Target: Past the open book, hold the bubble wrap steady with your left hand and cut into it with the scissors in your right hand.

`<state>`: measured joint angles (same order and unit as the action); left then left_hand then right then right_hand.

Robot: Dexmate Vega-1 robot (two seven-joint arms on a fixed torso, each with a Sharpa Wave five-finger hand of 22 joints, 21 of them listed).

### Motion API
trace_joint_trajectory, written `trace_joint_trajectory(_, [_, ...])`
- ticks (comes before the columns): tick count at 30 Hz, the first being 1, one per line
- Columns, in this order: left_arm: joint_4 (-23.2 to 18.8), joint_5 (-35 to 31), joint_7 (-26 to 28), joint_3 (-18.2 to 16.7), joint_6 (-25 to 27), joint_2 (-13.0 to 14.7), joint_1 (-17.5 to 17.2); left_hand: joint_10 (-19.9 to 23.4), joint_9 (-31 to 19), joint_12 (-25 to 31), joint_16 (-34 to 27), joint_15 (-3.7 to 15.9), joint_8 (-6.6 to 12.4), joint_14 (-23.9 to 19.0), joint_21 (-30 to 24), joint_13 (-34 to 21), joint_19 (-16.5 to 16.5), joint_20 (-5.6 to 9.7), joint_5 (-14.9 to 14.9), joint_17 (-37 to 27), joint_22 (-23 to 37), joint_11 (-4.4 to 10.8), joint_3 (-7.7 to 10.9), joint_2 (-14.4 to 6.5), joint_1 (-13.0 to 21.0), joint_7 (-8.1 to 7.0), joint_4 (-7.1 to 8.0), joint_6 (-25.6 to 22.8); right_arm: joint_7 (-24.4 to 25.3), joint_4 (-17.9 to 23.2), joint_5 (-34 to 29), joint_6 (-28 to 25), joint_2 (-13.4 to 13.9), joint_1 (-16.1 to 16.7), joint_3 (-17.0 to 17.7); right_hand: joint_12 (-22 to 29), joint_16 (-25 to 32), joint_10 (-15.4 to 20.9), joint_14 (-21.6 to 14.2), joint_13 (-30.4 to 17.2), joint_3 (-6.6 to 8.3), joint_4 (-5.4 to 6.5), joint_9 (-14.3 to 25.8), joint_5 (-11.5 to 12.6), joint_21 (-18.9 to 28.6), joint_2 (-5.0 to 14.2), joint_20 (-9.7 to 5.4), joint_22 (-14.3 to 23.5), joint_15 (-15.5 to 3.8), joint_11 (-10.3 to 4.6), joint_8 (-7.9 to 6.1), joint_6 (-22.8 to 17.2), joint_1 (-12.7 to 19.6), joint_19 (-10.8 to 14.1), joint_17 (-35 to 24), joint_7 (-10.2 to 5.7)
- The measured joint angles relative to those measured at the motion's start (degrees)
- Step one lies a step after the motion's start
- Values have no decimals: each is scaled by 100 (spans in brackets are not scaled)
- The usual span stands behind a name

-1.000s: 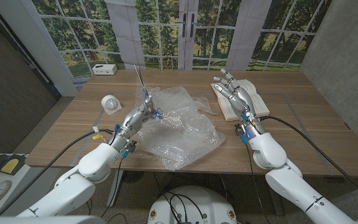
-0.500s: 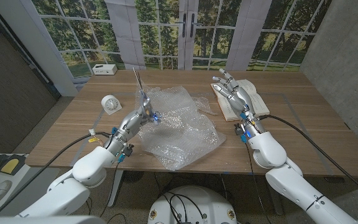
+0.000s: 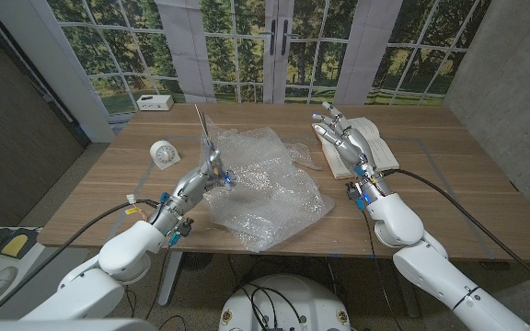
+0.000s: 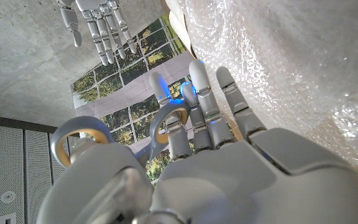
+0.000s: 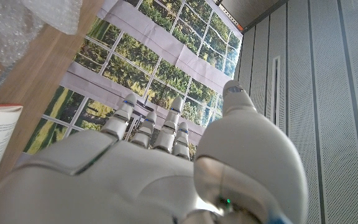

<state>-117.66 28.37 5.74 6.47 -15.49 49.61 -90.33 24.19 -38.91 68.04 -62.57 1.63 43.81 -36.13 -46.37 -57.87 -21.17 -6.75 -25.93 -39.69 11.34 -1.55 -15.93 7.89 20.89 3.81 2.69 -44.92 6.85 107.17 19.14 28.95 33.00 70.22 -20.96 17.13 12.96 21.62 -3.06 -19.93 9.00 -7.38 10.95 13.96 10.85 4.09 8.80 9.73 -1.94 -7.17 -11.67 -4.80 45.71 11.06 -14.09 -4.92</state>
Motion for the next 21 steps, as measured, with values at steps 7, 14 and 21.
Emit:
trace_joint_trajectory(7, [-131,58,-20,-189,111,40,-208,-1,0,0,0,0,-43,0,1,5,0,0,0,8,0,-1,0,0,0,0,0,0,15,29,-81,-73,-2,-70,-58,0,0,-2,0,27,17,-17,0,0,0,20,0,0,0,1,0,0,19,0,0,0])
trace_joint_trajectory(14, [-235,144,-56,-315,310,67,-335,-2,0,-1,0,0,-63,0,35,-2,0,0,-1,11,-1,-2,0,0,0,0,0,0,94,74,-343,-155,-37,-180,-144,0,40,30,-53,27,41,-40,0,0,0,48,-4,0,-11,-30,0,-3,49,4,26,-3])
trace_joint_trajectory(21, [-374,201,-91,-427,510,97,-455,-11,1,-2,0,7,-84,53,45,6,0,0,-38,6,-1,-11,-1,0,0,0,0,0,215,166,-678,-331,-43,-269,-217,0,40,113,-53,27,40,-40,0,0,0,60,-21,0,-11,-50,0,-32,60,21,26,-32])
